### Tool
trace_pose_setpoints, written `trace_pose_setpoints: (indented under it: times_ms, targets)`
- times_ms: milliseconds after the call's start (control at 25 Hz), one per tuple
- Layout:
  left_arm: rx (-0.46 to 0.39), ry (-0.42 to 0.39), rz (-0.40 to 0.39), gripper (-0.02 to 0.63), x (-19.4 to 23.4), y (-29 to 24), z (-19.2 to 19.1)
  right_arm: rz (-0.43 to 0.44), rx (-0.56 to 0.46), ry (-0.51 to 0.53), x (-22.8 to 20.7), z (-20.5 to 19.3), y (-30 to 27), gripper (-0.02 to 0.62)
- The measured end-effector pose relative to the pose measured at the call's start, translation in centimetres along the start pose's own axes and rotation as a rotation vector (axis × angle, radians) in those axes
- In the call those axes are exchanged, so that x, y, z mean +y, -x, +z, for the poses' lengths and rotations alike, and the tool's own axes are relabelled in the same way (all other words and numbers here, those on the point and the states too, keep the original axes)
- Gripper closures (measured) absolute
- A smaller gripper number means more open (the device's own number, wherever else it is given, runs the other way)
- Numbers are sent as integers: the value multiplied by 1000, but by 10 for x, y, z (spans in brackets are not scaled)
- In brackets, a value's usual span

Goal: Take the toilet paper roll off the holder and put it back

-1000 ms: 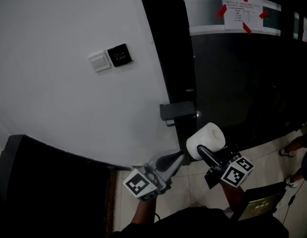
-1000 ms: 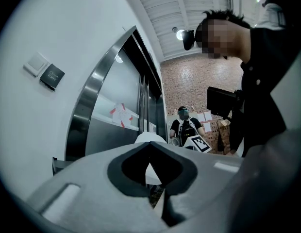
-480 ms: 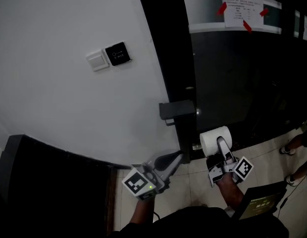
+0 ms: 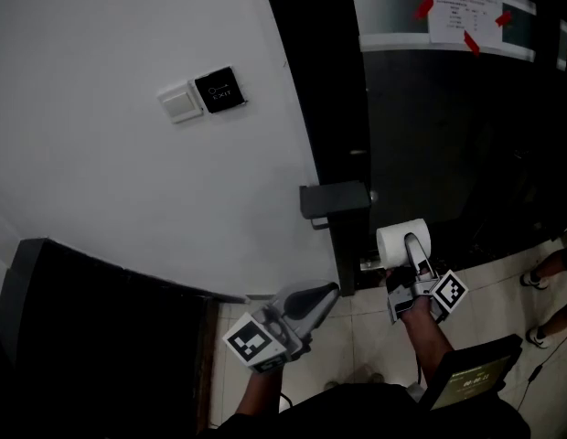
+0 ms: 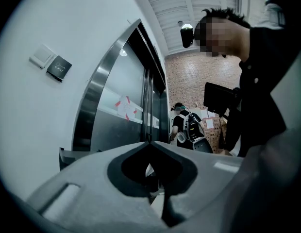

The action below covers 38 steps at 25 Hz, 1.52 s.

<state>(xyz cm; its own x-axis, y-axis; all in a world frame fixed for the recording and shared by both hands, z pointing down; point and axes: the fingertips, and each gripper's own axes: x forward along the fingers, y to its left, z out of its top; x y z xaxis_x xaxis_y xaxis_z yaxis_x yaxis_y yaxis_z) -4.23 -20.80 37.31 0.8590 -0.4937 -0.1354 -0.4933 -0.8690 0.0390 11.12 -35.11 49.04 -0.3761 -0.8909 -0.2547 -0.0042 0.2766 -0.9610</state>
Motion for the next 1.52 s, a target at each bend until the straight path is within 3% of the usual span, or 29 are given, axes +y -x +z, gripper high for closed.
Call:
trace_pose_setpoints:
  times_ms: [200, 520, 920, 1240, 1520]
  targets:
    - [18, 14, 47, 611, 13, 15, -6, -82, -43, -5, -41, 14, -42, 169]
    - [30, 18, 137, 611, 29, 44, -7, -119, -76, -17, -67, 20, -91, 169]
    - [37, 31, 147, 610, 30, 53, -11, -133, -55, -39, -82, 4, -100, 169]
    - [43, 33, 177, 611, 27, 70, -11, -142, -27, -49, -82, -38, -107, 169]
    - [44, 31, 234, 611, 24, 93, -9, -118, 84, -96, -78, -100, -121, 169]
